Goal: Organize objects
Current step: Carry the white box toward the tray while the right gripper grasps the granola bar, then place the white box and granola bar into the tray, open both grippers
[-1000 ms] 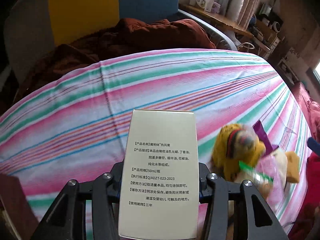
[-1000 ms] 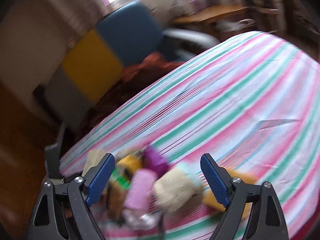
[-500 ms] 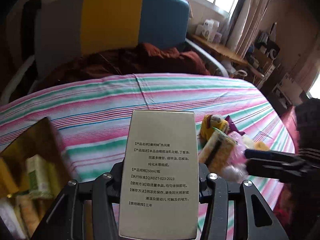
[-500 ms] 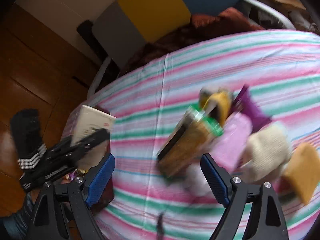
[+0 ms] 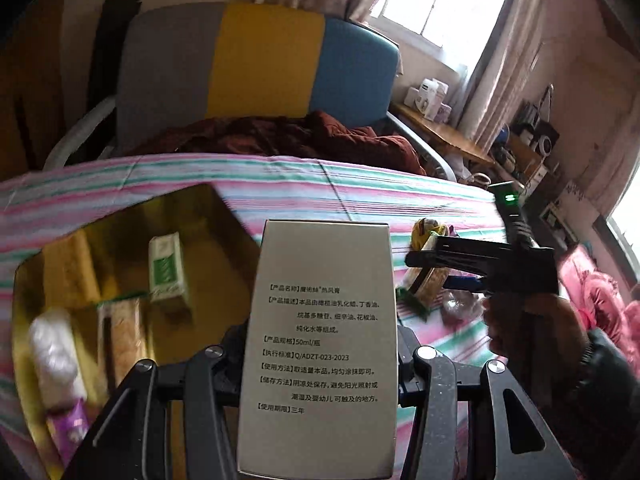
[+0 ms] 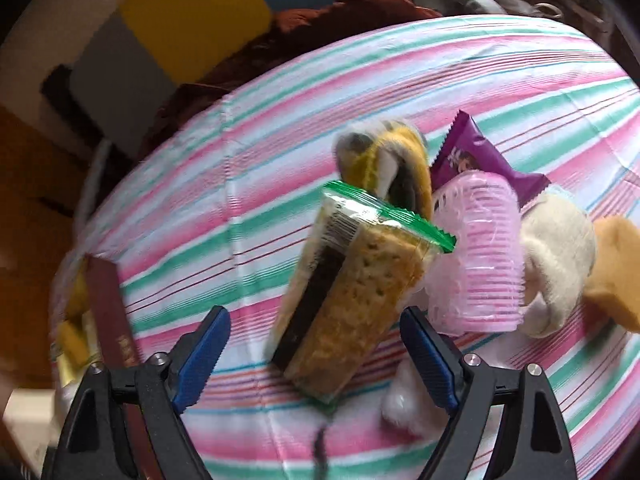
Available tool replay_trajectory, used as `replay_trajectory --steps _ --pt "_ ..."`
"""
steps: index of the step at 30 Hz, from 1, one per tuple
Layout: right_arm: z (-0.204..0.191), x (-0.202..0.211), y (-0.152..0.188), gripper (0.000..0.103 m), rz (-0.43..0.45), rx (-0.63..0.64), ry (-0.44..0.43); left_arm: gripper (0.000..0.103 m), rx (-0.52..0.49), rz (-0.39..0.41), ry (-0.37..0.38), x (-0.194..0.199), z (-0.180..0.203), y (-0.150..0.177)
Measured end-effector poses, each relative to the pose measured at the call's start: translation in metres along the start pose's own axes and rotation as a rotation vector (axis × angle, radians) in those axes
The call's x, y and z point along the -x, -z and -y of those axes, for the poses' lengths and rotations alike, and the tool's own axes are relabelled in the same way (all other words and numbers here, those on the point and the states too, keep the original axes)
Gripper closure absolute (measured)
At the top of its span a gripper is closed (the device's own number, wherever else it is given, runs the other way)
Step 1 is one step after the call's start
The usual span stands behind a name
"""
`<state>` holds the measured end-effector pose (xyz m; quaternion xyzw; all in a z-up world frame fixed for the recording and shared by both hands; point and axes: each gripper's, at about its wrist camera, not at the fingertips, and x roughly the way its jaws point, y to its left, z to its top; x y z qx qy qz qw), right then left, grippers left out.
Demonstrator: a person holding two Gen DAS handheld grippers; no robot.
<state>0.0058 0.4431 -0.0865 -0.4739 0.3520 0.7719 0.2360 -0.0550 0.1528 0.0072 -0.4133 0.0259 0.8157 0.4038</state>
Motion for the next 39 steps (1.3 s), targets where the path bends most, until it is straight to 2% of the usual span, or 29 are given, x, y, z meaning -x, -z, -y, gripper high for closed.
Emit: replay_trajectory --steps 3,5,6,8,10,12,17,23,25,28,31,35,39 --pt "-0.004 -0.007 0.001 0.025 0.024 0.000 0.058 0.052 0.034 0.003 0.002 0.009 -0.014 0.010" --pt "-0.009 -0.007 0.004 0.034 0.037 0.020 0.088 0.052 0.048 0.003 -0.001 0.015 -0.023 0.016" --pt "-0.010 -0.006 0.006 0.047 0.044 0.030 0.094 0.052 0.053 0.005 -0.004 0.018 -0.026 0.019" --pt "-0.010 0.002 0.014 0.055 0.059 0.048 0.072 0.052 0.057 0.011 -0.009 0.025 -0.032 0.025" --pt "-0.009 0.015 0.020 0.070 0.072 0.086 0.058 0.052 0.061 0.019 -0.014 0.031 -0.038 0.029" --pt "-0.014 0.025 0.033 0.078 0.090 0.133 0.026 0.052 0.072 0.021 -0.018 0.035 -0.043 0.036" --pt "-0.026 0.041 0.047 0.082 0.109 0.246 0.012 0.052 0.103 0.009 -0.028 0.035 -0.049 0.049" --pt "-0.031 0.033 0.046 0.082 0.076 0.261 -0.013 0.052 0.098 0.018 -0.034 0.041 -0.044 0.051" --pt "-0.035 0.027 0.045 0.079 0.036 0.280 -0.039 0.052 0.090 0.024 -0.042 0.044 -0.041 0.051" --pt "-0.040 0.025 0.047 0.080 0.049 0.294 -0.015 0.052 0.081 0.026 -0.052 0.044 -0.041 0.051" --pt "-0.042 0.033 0.051 0.084 0.070 0.301 -0.027 0.053 0.089 0.026 -0.056 0.045 -0.044 0.053" --pt "-0.056 0.063 0.057 0.084 0.109 0.320 -0.130 0.053 0.110 0.068 -0.072 0.056 -0.054 0.049" --pt "-0.095 0.093 0.069 0.084 0.144 0.408 -0.249 0.053 0.143 0.113 -0.100 0.072 -0.067 0.041"
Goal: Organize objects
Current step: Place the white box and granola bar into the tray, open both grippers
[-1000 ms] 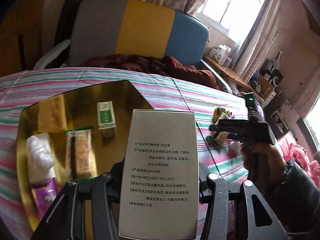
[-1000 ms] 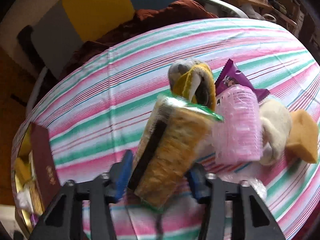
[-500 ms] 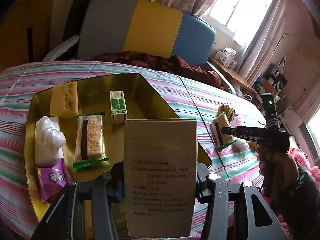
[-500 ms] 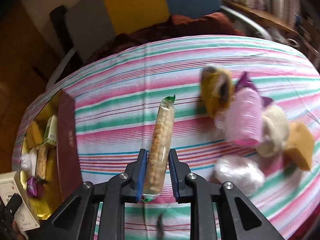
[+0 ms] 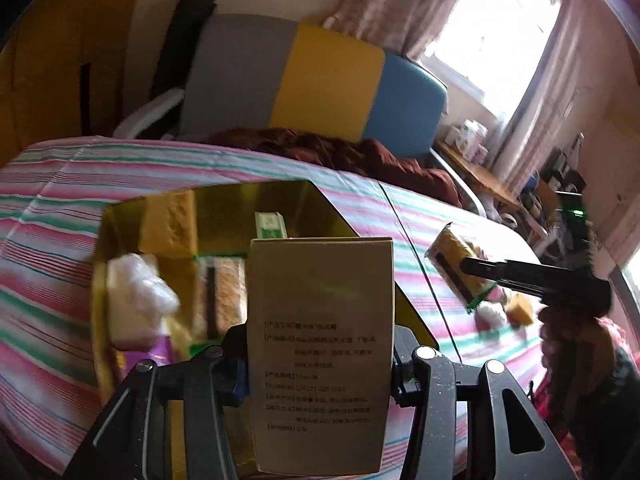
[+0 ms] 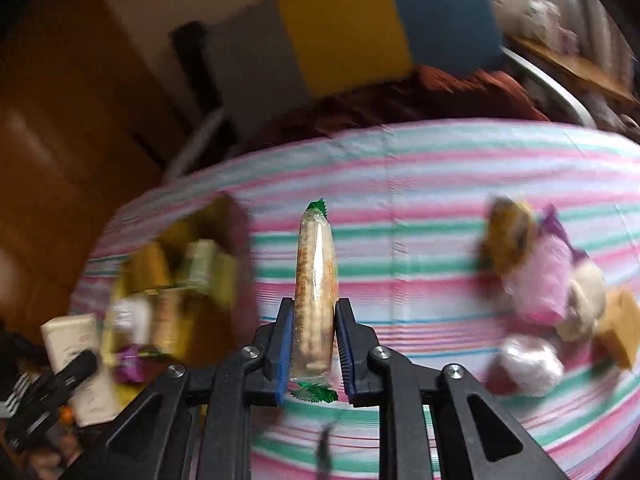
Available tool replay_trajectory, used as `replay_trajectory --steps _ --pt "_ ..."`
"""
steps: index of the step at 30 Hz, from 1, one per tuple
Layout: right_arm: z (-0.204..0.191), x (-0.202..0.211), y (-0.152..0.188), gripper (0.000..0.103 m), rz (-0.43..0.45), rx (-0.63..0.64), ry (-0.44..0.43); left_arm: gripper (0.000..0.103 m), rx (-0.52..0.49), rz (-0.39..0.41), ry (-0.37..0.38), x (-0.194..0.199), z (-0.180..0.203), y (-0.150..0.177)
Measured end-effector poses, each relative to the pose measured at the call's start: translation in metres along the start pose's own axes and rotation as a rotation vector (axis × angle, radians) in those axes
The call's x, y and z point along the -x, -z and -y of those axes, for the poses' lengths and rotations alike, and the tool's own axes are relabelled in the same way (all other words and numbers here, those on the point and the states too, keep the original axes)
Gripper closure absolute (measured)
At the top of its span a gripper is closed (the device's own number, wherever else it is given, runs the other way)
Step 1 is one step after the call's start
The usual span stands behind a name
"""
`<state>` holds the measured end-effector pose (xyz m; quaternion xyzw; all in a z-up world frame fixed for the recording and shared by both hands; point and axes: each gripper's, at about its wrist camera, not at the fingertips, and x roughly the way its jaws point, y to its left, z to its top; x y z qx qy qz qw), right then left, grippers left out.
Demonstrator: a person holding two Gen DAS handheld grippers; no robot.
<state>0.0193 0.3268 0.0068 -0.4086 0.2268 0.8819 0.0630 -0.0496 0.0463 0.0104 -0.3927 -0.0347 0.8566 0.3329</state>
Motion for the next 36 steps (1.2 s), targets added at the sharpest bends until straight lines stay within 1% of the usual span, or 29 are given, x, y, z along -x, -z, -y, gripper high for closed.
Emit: replay_trajectory --steps 2,3,4,5,6,8,9,10,12,13,14,15,20,23,36 --pt "-0.028 0.001 -0.001 0.084 0.001 0.054 -0.054 0.052 0.014 0.008 -0.024 0.004 -0.009 -0.004" --pt "-0.043 -0.002 0.000 0.082 -0.010 0.086 -0.091 0.052 0.016 -0.001 -0.032 0.004 -0.013 -0.005" --pt "-0.056 -0.004 0.002 0.076 -0.014 0.108 -0.117 0.050 0.024 -0.006 -0.042 0.003 -0.017 -0.006" --pt "-0.070 -0.006 0.005 0.070 -0.019 0.132 -0.141 0.035 0.057 -0.007 -0.073 0.003 -0.024 -0.006" --pt "-0.083 -0.009 0.008 0.060 -0.032 0.149 -0.162 0.023 0.083 -0.003 -0.086 0.005 -0.029 -0.005" --pt "-0.100 -0.017 0.014 0.058 -0.056 0.170 -0.186 0.021 0.118 0.021 -0.098 0.011 -0.037 -0.004" --pt "-0.104 -0.019 0.016 0.058 -0.065 0.177 -0.187 0.021 0.115 0.030 -0.113 0.014 -0.039 -0.004" --pt "-0.110 -0.022 0.020 0.058 -0.077 0.190 -0.183 0.021 0.105 0.042 -0.137 0.017 -0.039 -0.003" --pt "-0.122 -0.026 0.029 0.058 -0.087 0.233 -0.155 0.021 0.047 0.077 -0.219 0.026 -0.034 -0.002" --pt "-0.124 -0.026 0.034 0.057 -0.086 0.253 -0.138 0.020 0.015 0.090 -0.245 0.029 -0.032 -0.001" --pt "-0.127 -0.027 0.037 0.057 -0.085 0.267 -0.120 0.017 -0.017 0.109 -0.292 0.033 -0.028 0.001" --pt "-0.130 -0.028 0.041 0.057 -0.081 0.285 -0.095 0.012 -0.032 0.122 -0.322 0.036 -0.025 0.002" --pt "-0.128 -0.027 0.052 0.054 -0.065 0.333 -0.030 0.009 -0.081 0.170 -0.415 0.047 -0.015 0.005" --pt "-0.126 -0.025 0.056 0.054 -0.055 0.337 -0.016 0.005 -0.106 0.184 -0.433 0.051 -0.008 0.007" --pt "-0.112 -0.006 0.056 0.053 -0.007 0.304 0.013 0.005 -0.198 0.203 -0.460 0.055 0.019 0.011"
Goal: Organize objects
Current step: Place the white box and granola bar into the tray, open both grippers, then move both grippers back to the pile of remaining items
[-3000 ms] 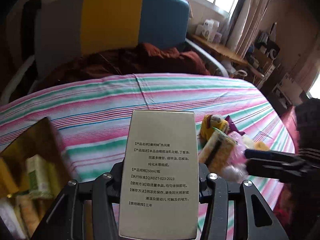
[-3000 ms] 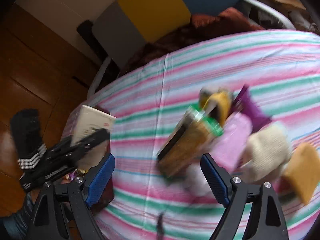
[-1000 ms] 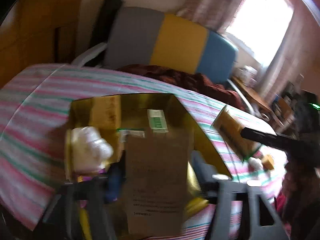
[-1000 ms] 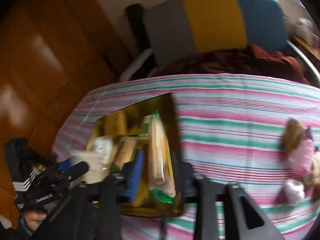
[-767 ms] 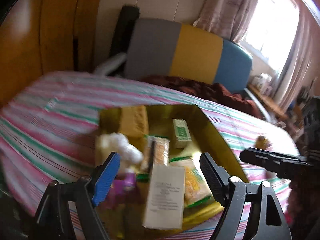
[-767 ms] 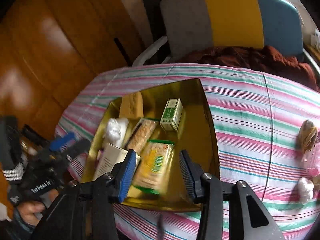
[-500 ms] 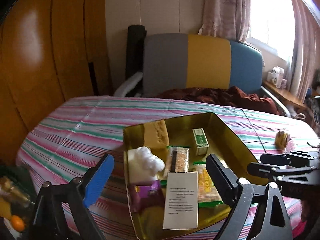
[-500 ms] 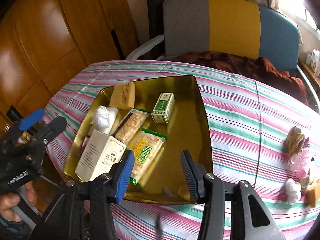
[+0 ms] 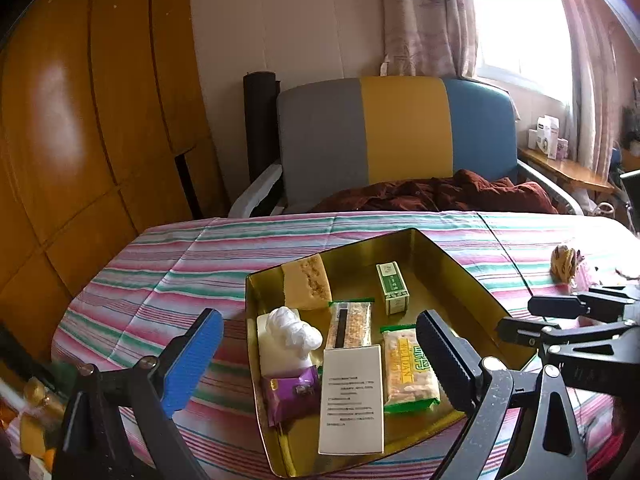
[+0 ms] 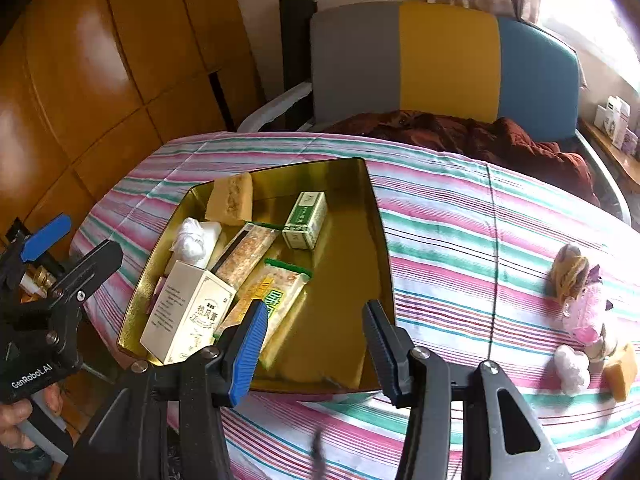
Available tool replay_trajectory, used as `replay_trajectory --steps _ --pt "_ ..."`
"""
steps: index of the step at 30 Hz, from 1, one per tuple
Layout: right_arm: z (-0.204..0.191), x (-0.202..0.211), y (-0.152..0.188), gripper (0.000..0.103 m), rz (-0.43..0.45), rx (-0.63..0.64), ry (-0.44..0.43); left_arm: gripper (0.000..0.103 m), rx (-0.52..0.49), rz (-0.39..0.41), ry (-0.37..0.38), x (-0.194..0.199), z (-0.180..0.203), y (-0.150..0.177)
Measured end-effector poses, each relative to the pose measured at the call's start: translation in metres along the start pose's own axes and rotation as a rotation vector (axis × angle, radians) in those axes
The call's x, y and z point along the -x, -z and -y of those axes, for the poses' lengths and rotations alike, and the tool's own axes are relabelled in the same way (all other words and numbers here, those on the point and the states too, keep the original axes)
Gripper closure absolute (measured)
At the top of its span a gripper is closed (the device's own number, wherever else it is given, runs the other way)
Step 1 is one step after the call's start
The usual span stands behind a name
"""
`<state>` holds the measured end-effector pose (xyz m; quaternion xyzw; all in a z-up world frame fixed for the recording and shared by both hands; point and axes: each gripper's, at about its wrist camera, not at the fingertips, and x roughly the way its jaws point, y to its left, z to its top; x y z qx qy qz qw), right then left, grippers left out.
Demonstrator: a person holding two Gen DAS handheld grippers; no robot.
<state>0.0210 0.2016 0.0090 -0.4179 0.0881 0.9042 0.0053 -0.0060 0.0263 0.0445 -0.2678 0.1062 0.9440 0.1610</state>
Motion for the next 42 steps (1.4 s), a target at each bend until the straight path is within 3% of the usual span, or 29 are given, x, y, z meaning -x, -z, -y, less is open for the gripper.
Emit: replay_trajectory --steps 13,21,26,35,39,42 --pt "0.043 0.015 0.005 0.053 0.028 -0.081 0.051 0.005 -0.064 -0.003 0.017 0.004 0.023 0.001" --pt "0.111 0.035 0.008 0.053 0.062 -0.201 0.135 0.005 -0.107 -0.025 0.082 0.000 0.043 0.003" --pt "0.187 0.065 0.016 0.043 0.119 -0.357 0.235 0.005 -0.142 -0.045 0.185 -0.002 0.062 0.005" --pt "0.304 0.112 0.058 0.041 0.234 -0.681 0.429 0.005 -0.224 -0.104 0.300 -0.014 0.115 0.005" --pt "0.339 0.118 0.085 0.041 0.271 -0.893 0.360 0.005 -0.285 -0.114 0.349 -0.018 0.145 0.004" --pt "0.345 0.125 0.091 0.039 0.317 -0.932 0.321 0.005 -0.333 -0.125 0.395 -0.024 0.174 0.003"
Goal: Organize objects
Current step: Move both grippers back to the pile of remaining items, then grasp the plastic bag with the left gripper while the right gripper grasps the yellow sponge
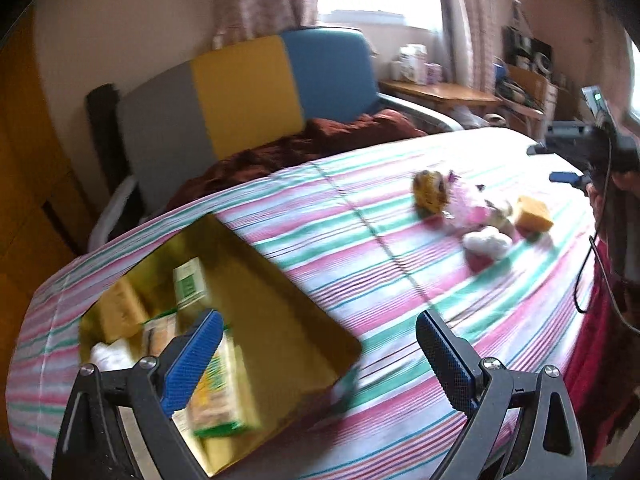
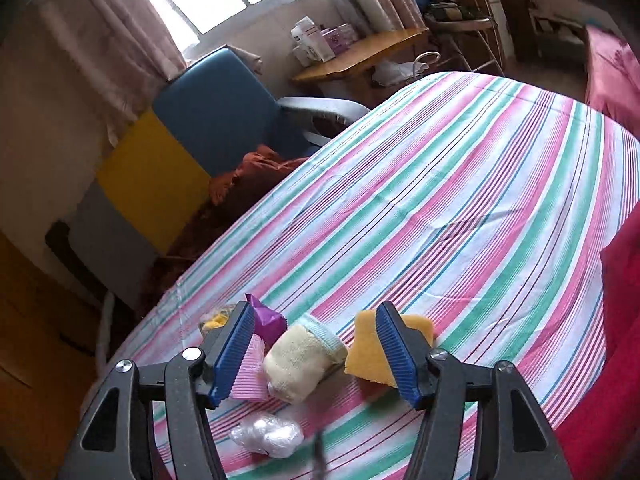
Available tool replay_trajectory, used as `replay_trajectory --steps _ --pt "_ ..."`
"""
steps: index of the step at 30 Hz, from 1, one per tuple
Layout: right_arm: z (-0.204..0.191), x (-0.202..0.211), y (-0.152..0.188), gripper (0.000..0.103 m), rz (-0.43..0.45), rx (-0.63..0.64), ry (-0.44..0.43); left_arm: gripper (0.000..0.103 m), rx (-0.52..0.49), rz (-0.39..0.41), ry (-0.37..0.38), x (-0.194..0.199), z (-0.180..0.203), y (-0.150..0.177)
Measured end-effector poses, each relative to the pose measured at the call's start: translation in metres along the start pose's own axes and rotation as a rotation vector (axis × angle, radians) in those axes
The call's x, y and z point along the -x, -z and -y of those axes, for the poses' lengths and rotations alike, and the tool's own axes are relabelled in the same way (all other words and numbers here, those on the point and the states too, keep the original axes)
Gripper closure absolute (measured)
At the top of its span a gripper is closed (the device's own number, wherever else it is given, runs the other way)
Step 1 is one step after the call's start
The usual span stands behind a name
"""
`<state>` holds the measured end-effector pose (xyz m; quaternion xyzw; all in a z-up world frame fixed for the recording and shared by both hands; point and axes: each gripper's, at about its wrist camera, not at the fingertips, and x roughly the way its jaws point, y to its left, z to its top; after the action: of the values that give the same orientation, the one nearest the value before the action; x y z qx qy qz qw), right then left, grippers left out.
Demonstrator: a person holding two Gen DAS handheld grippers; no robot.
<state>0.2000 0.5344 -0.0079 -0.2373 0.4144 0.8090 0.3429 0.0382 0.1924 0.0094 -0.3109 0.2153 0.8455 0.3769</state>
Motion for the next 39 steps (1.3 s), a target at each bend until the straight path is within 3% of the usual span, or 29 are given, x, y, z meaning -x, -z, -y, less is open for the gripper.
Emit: replay_trajectory --steps 7,12,17,23,27,28,30,34,39 --pt "0.001 -0.006 0.000 0.038 -0.036 -0.016 -0.054 0.006 -0.040 -0.052 0.135 -0.045 0.047 -0.027" --pt "0.003 -0.009 0.001 0.037 -0.054 -0.026 -0.075 0.016 -0.052 -0.097 0.242 -0.078 0.083 -0.045" --pt "0.006 -0.009 0.002 0.037 -0.063 -0.039 -0.088 0.017 -0.097 -0.113 0.291 -0.104 0.118 -0.057" --pt "0.008 -0.012 0.002 0.037 -0.078 -0.056 -0.093 0.015 -0.150 -0.148 0.299 -0.136 0.153 -0.065" --pt "0.009 -0.014 0.002 0.037 -0.088 -0.061 -0.093 0.016 -0.133 -0.179 0.313 -0.157 0.164 -0.069" --pt "0.010 -0.015 0.002 0.037 -0.090 -0.062 -0.091 0.019 -0.135 -0.179 0.320 -0.160 0.165 -0.069" --pt "0.011 -0.016 0.001 0.037 -0.093 -0.067 -0.084 0.058 -0.147 -0.222 0.344 -0.170 0.168 -0.065" --pt "0.015 -0.021 0.000 0.037 -0.104 -0.093 -0.044 0.061 -0.131 -0.178 0.367 -0.163 0.157 -0.058" --pt "0.029 -0.029 0.000 0.037 -0.128 -0.161 0.079 0.061 -0.080 -0.146 0.363 -0.150 0.134 -0.042"
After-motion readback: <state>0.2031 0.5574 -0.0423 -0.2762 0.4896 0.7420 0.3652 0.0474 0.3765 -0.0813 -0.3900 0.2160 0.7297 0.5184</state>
